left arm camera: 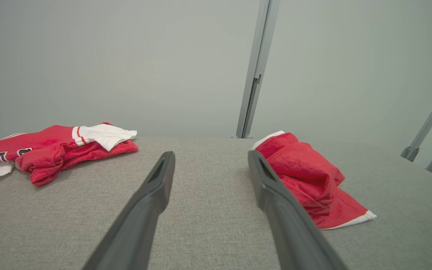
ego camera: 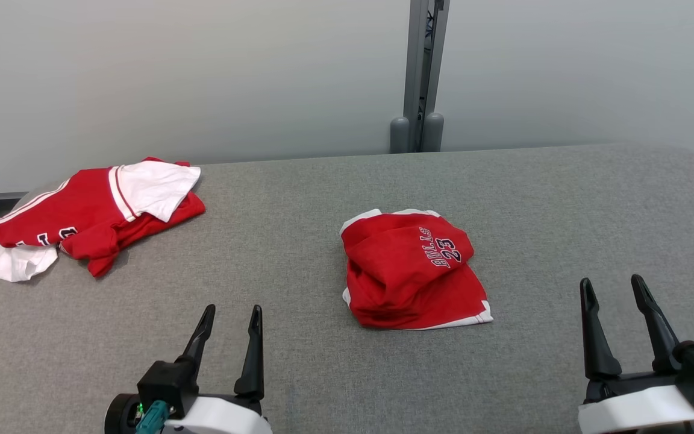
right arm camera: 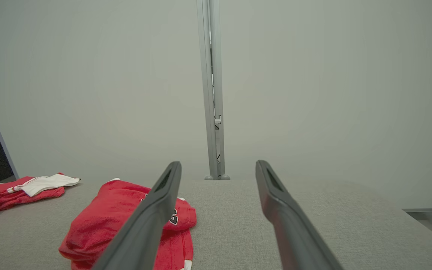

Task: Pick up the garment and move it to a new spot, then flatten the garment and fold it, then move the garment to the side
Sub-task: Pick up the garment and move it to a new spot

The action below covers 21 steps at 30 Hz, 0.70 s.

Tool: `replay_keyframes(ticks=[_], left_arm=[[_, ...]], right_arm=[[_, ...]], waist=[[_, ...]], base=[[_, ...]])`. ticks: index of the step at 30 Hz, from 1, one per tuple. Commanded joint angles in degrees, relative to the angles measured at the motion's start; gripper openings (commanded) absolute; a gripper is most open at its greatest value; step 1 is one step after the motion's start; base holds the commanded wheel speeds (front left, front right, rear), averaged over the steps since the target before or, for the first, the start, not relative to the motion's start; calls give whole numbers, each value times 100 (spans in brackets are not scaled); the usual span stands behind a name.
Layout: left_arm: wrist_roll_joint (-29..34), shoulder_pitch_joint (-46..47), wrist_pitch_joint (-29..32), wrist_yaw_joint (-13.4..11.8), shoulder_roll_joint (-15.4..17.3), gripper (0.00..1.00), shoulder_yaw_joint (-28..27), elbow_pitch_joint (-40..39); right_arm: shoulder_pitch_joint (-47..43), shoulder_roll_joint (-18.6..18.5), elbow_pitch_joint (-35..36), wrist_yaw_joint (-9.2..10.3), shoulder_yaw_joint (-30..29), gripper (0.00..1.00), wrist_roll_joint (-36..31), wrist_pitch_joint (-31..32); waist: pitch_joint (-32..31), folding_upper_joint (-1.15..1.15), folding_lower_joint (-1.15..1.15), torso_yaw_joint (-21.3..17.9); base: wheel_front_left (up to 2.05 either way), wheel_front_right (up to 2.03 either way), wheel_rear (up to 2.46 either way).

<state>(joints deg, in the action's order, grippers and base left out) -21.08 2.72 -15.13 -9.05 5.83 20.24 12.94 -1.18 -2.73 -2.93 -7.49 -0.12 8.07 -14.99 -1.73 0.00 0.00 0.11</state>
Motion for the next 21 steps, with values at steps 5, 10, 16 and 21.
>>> replay_keyframes(ticks=[5,10,16,21], left_arm=[[310,-311,-3,179,-128,100,-447,-169],[425,-384,-3,277,-207,100,-682,-187],[535,-400,-3,351,-259,100,-864,-129],[570,-403,-3,403,-278,100,-943,-82]], right_arm=[[-100,-30,-244,-1,-28,100,75,-30],[-44,-30,-421,-1,3,100,107,-30],[51,-31,-586,-1,69,100,148,-30],[70,-31,-636,-1,67,100,129,-30]], waist=[[19,0,0,17],[50,0,0,-15],[77,0,0,-38],[74,0,0,-35]], base=[[0,0,0],[0,0,0],[0,0,0],[0,0,0]])
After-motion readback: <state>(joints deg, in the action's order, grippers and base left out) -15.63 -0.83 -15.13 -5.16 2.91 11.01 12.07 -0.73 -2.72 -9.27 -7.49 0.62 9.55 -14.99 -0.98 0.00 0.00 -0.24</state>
